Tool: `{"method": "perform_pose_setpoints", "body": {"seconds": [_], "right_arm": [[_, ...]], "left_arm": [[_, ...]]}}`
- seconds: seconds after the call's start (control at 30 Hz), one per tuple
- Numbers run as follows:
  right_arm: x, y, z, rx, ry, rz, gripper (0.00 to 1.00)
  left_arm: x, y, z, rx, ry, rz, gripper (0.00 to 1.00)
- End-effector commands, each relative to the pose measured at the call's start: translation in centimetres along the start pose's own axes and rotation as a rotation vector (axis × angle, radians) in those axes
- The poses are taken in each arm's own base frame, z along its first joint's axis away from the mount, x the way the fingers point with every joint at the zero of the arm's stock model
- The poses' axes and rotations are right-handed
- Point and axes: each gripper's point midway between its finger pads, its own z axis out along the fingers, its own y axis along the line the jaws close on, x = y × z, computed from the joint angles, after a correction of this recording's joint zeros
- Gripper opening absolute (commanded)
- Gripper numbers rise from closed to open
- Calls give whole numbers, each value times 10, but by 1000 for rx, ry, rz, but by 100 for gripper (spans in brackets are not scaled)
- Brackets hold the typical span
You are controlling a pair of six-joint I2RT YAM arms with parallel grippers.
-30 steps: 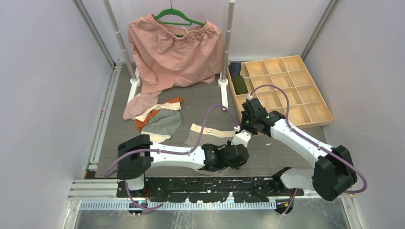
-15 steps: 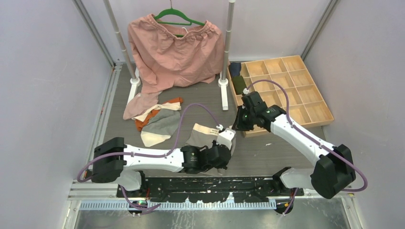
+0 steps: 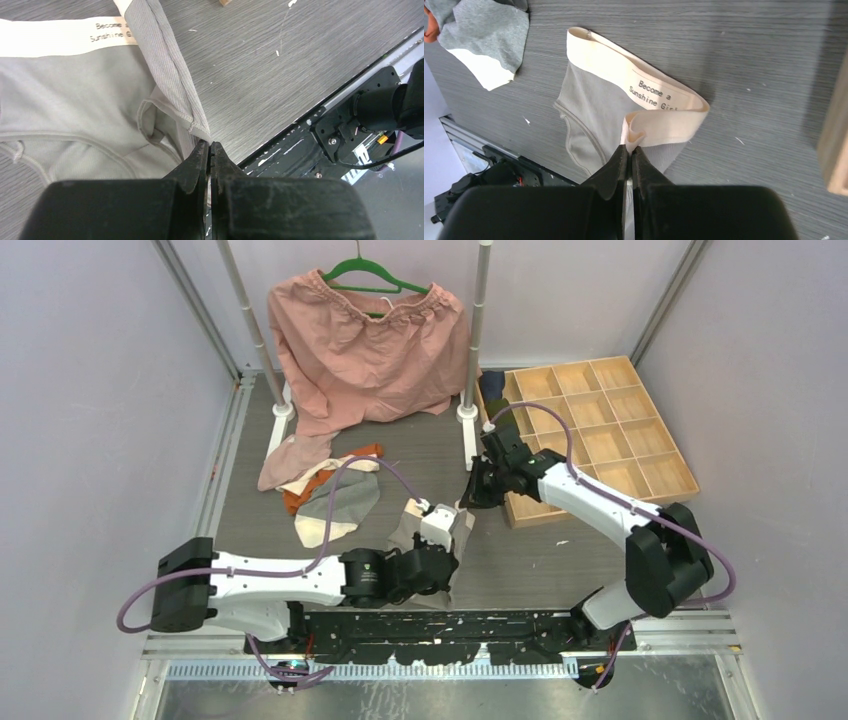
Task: Roll the underwear
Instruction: Fold the underwear at the center of the board.
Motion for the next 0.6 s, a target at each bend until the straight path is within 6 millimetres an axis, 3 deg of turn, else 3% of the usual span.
{"method": "perform_pose_setpoints", "body": {"seconds": [0.0,0.27,0.57], "right_arm": [[-19,34,7,-83,-39,-16,5],[-20,53,33,-77,-16,-51,6],[-22,51,63,-47,-3,-50,8]], "left_arm": [[-8,18,-11,-43,-50,-48,1],[1,48,-24,-106,-66,-74,1],[10,91,-32,-199,-87,-77,1]]}}
